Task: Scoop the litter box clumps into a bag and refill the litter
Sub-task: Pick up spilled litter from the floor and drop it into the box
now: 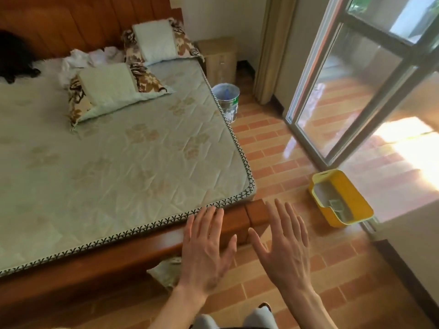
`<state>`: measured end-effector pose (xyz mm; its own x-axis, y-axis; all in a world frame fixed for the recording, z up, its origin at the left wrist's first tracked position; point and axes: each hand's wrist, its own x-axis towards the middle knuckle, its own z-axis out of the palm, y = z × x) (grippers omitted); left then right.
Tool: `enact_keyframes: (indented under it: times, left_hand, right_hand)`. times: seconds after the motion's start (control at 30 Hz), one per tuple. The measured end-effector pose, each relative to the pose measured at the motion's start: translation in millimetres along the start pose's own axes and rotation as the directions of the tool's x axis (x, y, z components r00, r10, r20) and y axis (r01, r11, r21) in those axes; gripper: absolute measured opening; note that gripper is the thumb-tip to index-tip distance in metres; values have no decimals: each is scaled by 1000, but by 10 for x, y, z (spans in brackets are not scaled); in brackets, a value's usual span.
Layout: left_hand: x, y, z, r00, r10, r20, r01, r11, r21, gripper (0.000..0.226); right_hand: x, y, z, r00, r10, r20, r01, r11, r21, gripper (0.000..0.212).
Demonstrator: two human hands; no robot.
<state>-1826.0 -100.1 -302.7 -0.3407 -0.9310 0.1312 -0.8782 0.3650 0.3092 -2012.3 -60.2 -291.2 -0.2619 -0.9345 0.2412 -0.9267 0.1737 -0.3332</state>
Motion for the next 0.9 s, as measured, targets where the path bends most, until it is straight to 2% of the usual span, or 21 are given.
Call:
enact_keyframes:
  times: [0.17,0.4,0.9]
  left_hand:
    - [334,679,185,994,106,39,-107,994,24,66]
    - [729,1545,436,982,185,28,-185,982,21,66]
    - [1757,2496,942,931,365,13,-364,931,-39,63]
  right_hand:
    - [22,675,-211,996,85,16,-84,995,-54,78]
    - [39,1489,-413,983,181,30,-176,978,-113,80]
    - [757,2478,-714,942,333,-37,-334,925,-181,79]
